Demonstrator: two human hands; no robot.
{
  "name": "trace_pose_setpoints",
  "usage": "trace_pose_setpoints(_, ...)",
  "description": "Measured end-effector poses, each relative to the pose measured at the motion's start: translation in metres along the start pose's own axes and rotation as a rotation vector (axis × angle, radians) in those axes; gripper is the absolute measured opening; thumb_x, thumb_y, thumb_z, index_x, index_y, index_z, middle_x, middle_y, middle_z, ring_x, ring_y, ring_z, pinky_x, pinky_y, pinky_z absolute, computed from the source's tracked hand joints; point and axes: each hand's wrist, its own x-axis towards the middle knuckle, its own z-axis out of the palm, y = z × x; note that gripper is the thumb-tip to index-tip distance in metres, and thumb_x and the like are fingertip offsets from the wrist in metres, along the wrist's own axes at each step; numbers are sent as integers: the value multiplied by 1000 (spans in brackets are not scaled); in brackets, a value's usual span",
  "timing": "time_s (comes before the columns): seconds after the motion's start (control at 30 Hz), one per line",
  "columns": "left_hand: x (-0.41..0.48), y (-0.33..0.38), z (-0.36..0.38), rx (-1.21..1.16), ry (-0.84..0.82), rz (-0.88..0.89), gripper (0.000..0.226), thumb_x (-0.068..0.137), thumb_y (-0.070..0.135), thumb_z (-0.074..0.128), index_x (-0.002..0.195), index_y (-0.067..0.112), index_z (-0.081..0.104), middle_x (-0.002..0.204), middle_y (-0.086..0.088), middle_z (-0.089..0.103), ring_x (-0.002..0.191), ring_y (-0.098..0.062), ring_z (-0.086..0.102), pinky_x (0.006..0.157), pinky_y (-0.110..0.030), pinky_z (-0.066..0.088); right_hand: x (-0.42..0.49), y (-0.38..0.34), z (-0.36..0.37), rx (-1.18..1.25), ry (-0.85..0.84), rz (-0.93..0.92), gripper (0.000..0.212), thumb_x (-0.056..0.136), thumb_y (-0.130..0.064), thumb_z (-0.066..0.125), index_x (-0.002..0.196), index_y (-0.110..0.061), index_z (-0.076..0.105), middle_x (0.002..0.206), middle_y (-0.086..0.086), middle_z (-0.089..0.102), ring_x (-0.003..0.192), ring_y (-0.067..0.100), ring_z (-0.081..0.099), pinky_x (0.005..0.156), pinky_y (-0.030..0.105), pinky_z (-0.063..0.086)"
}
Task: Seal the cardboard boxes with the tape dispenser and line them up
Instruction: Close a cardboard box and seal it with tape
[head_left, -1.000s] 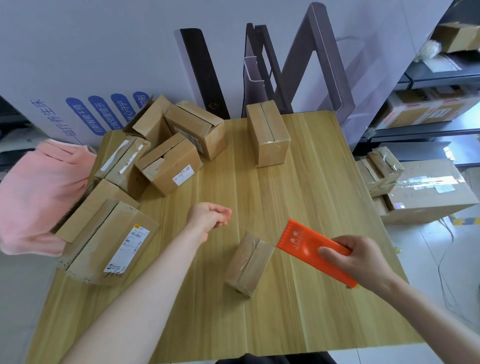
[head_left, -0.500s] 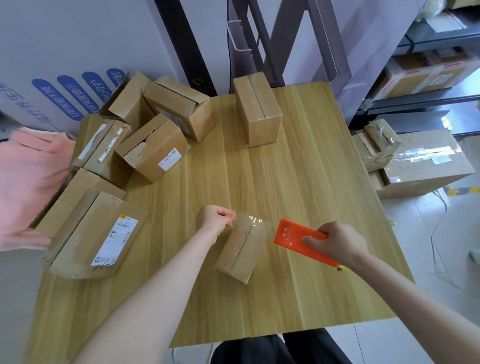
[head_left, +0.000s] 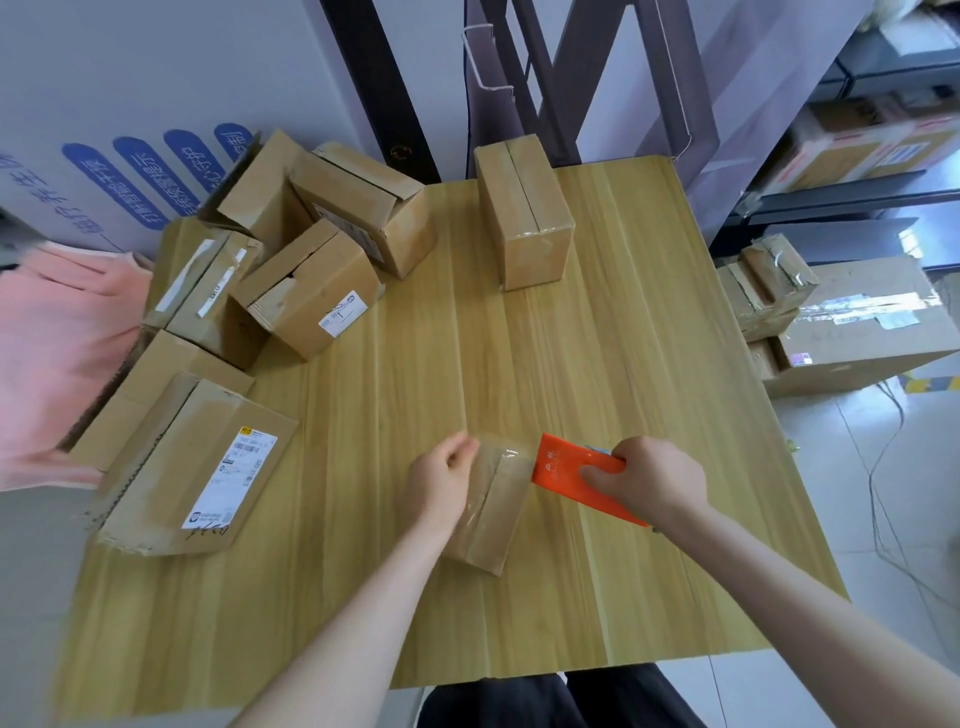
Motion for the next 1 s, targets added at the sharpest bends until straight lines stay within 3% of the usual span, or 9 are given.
trace_pose_setpoints(0.1,-18,-3,13,-104,-25,-1,46,96,27,55,140,16,48,128,3,59,107,1,48,90,-13,33,3,-12,-8,-65,20,-40,40,78,-57,57,73,-17,61,64,-6,57,63,17,58,49,21,35)
trace_pose_setpoints(0.33,-21,-5,29,-169,113,4,40,97,22,53,136,15,51,101,12,57,97,-6,54,79,-13,33,7,-39,-22,-180,106,-101,34,83,-43,54,62,-18,43,71,-3,58,72,23,59,57,25,35)
trace_pose_setpoints(0.43,-22,-7,34,-187,143,-2,38,97,24,52,134,16,51,103,5,63,101,-15,59,79,-18,36,5,-51,-10,-235,148,-193,20,89,-47,49,89,-33,63,84,-4,69,82,21,66,62,26,38)
trace_pose_setpoints(0.53,-22,-4,38,-248,156,-89,41,98,26,51,137,17,48,121,2,60,111,-14,56,91,-23,40,5,-56,9,-224,136,-209,29,93,-50,44,108,-38,66,76,-7,66,78,18,66,64,26,45)
trace_pose_setpoints(0.6,-24,-2,43,-290,201,-147,41,97,30,51,137,19,47,127,5,56,116,-15,53,97,-28,41,6,-46,8,-73,89,-72,26,90,-49,49,103,-33,66,71,-7,57,75,21,63,64,27,44)
trace_pose_setpoints(0.7,-29,7,54,-419,301,-208,35,97,26,53,130,16,50,114,9,55,105,-13,55,89,-25,42,1,-27,-1,206,155,161,42,85,-56,51,81,-17,67,63,-3,60,58,20,61,58,25,47)
trace_pose_setpoints(0.87,-32,18,63,-631,370,-287,34,95,19,56,128,10,52,116,-4,63,107,-22,60,95,-33,48,-29,-33,-13,1011,263,267,49,88,-37,64,54,-5,52,45,2,46,40,14,46,35,20,34)
trace_pose_setpoints(1.0,-34,12,58,-557,346,-237,40,98,19,49,137,8,47,132,-6,55,123,-22,52,101,-27,39,-38,-50,8,1232,185,386,42,86,-40,68,66,-4,64,60,8,60,57,21,56,52,26,45)
